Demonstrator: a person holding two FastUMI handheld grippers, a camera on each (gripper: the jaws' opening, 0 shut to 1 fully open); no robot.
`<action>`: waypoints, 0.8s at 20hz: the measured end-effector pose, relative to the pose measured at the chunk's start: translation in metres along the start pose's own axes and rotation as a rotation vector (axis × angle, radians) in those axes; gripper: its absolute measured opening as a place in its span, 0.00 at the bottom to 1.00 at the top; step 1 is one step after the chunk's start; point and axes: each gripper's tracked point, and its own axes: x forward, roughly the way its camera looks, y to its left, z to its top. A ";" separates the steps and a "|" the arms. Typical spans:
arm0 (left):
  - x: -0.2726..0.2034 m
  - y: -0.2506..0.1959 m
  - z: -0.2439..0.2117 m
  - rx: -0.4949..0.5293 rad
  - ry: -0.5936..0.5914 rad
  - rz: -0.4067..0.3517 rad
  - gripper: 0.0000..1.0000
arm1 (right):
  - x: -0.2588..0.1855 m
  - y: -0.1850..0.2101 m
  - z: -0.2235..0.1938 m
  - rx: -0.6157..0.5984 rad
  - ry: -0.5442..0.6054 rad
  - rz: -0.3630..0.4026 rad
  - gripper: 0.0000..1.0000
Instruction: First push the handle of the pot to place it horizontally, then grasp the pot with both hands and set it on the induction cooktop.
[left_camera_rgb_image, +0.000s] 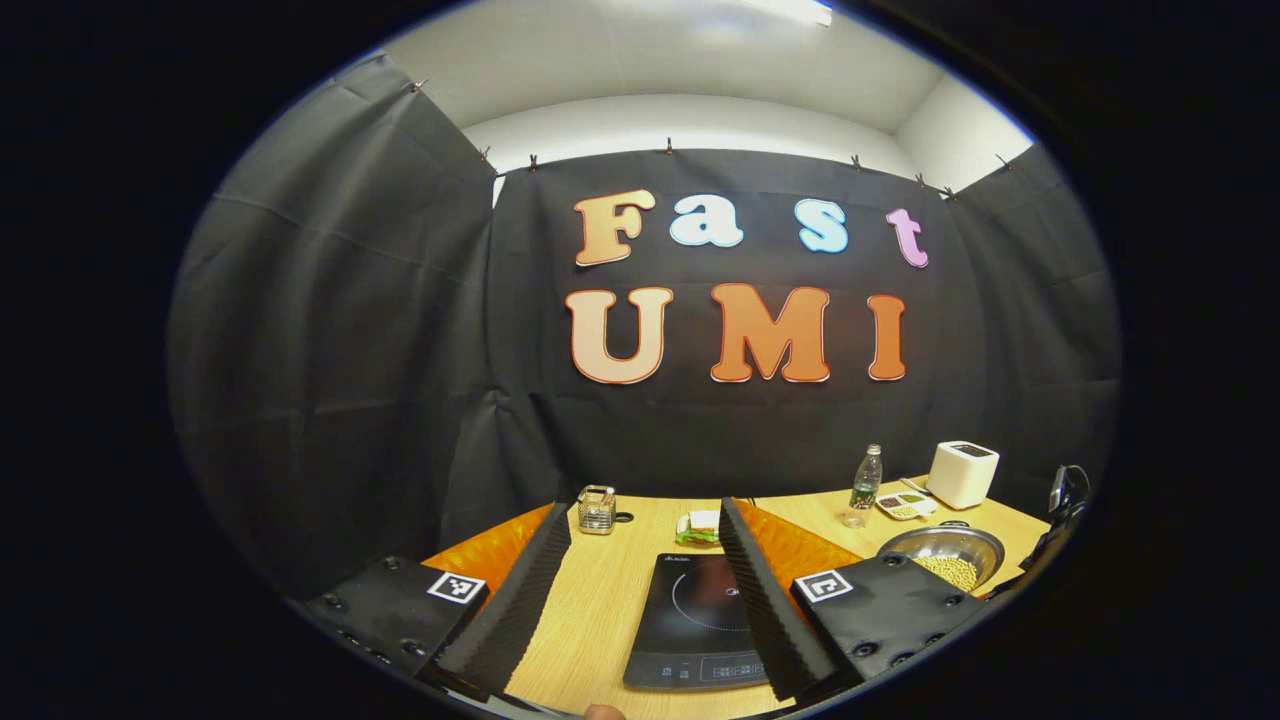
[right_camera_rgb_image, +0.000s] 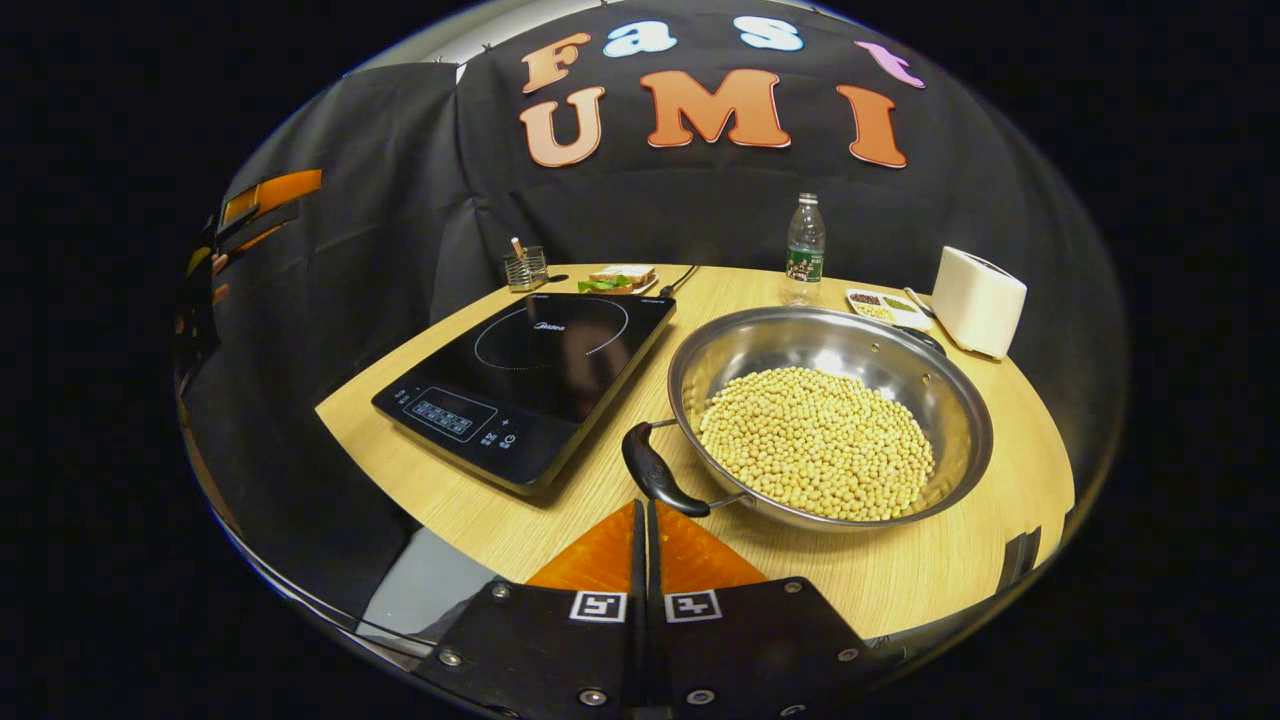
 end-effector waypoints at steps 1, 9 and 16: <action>-0.001 0.002 -0.001 0.001 0.001 0.002 0.97 | 0.004 0.004 0.000 0.007 0.003 0.011 0.00; 0.001 0.009 -0.007 -0.005 0.018 0.006 0.97 | 0.023 0.018 0.006 -0.019 -0.008 0.031 0.00; 0.002 0.017 -0.007 -0.013 0.013 0.018 0.97 | 0.009 -0.010 -0.014 -0.032 0.047 -0.034 0.00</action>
